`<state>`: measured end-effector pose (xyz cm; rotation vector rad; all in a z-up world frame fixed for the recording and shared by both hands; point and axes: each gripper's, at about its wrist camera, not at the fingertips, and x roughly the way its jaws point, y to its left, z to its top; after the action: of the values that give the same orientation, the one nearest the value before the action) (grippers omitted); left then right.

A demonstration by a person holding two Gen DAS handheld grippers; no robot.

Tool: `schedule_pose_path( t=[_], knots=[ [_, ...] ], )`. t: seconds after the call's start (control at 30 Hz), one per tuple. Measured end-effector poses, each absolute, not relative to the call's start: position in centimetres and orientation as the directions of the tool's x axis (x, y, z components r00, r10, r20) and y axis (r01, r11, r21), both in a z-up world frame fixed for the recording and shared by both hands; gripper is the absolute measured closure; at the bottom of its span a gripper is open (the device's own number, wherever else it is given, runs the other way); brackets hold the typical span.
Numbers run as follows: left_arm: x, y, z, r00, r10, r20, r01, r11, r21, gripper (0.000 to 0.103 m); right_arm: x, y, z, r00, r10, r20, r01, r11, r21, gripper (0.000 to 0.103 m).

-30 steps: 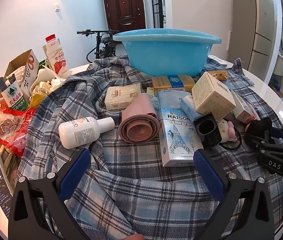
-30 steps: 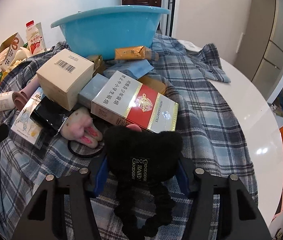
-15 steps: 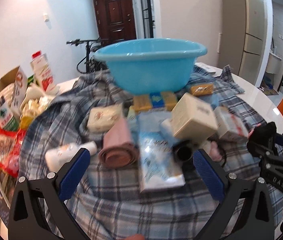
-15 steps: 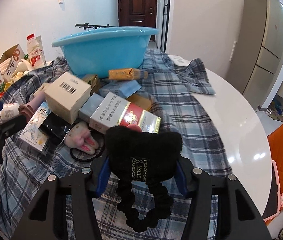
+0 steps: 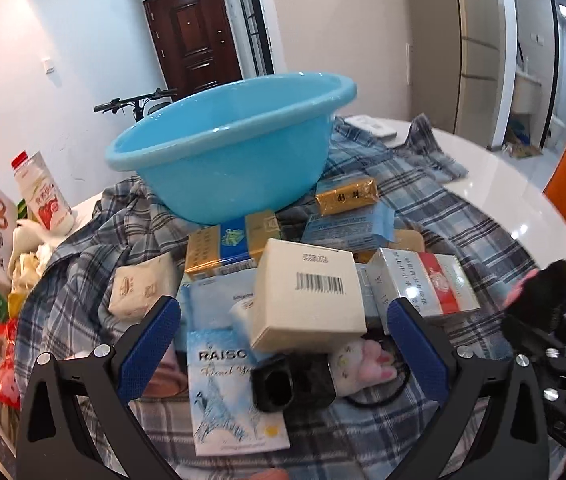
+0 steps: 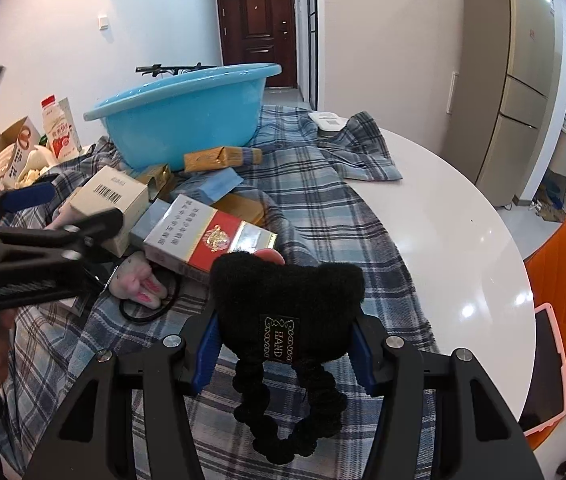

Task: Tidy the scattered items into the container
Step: 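Grasp the black plush keychain with the right gripper while the left grasps a barcode box, then carry the black plush and barcode box over the blue basin with both grippers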

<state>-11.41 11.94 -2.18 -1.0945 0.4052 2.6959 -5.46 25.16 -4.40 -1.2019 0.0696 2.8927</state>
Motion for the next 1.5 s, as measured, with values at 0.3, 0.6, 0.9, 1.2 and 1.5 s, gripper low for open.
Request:
schedule_pose_path(
  t=[0.3,0.6,0.9,1.2,1.5],
  knots=[
    [-12.2,11.9,-3.3,-0.701,0.079,-0.709,-0.279,-0.945,0.171,0.024,-6.0,26.4,-5.2,-0.698,-0.025,-0.716,-0.032,-0.997,0.067,0.046],
    [-12.1,10.9,-2.2,-0.700,0.107,-0.706,-0.259,-0.960,0.111,0.049,-6.0,25.6,-4.8,-0.704,-0.032,-0.710,-0.019,-0.998,0.063,0.046],
    [-10.4,9.1,0.8,-0.756,0.124,-0.643,-0.237,-0.967,0.093,0.049,-5.8,23.9,-3.1,-0.723,-0.028,-0.690,0.009,-0.999,0.031,0.046],
    [-8.9,6.9,5.4,-0.835,0.085,-0.544,-0.171,-0.979,0.110,0.049,-6.6,20.8,1.0,-0.781,-0.094,-0.618,0.099,-0.995,0.026,0.046],
    [-8.8,4.8,10.1,-0.896,0.031,-0.443,-0.097,-0.987,0.125,0.049,-8.6,17.5,7.7,-0.851,-0.167,-0.498,0.196,-0.981,-0.007,0.046]
  ],
)
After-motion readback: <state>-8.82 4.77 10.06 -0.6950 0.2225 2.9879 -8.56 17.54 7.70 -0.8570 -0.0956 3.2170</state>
